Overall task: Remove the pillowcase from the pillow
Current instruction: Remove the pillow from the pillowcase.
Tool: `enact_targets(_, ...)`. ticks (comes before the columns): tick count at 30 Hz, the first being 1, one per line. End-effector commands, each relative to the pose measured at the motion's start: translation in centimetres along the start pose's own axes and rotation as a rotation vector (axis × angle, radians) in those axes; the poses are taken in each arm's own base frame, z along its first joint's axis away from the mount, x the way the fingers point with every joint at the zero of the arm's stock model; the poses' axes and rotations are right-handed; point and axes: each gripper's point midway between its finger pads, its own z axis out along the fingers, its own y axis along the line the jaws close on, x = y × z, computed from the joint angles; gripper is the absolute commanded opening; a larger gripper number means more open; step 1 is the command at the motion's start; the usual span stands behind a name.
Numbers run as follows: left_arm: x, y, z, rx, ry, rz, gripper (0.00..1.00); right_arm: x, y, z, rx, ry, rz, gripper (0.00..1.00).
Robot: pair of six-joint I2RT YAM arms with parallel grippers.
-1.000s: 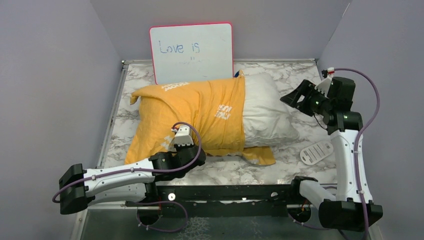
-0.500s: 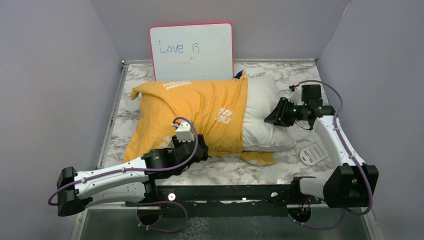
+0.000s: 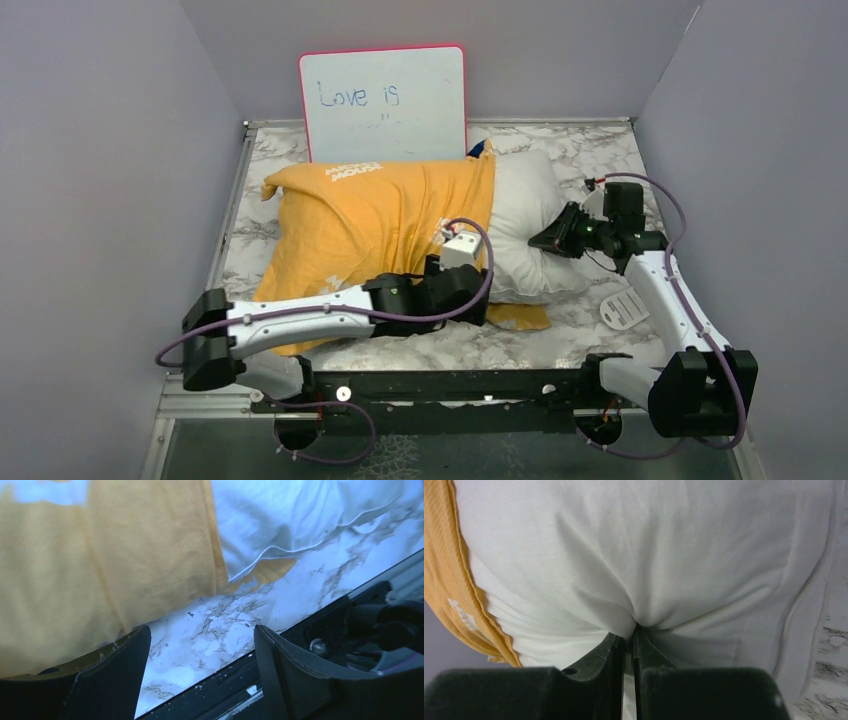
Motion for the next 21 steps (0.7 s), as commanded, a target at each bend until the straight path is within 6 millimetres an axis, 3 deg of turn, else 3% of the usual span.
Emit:
enact_targets(1,1.2,-0.4,3.5,-0.097,-0.012,0.042,0.78,0.5,-0.1,0.2,-0.002,-0.004,0.005,0.13)
enact_targets(7,1.6,2.3,7.0,-0.263,-0.120,0.024,0.70,0.6,-0.1,-0.1,0.002,-0.014,0.002,0.13)
enact_targets(11,1.2,1.7,8.8,-0.191,-0.190,0.019,0.64,0.7,-0.7,0.1,0.026,-0.017,0.019,0.12)
enact_targets(15,2.2,3.2,9.0,-0.216,-0.168,0.026,0.32,0.2,-2.5,0.2,0.117,-0.057,0.026,0.04)
enact_targets(18,3.4,6.1,7.5,-0.294,-0.149,0.019,0.12,-0.4,-3.9,0.2,0.193,-0.090,0.027,0.01)
enact_targets(21,5.1,10.0,5.3,-0.382,-0.130,-0.004,0.01,-1.0,-4.4,0.3,0.223,-0.112,0.030,0.01)
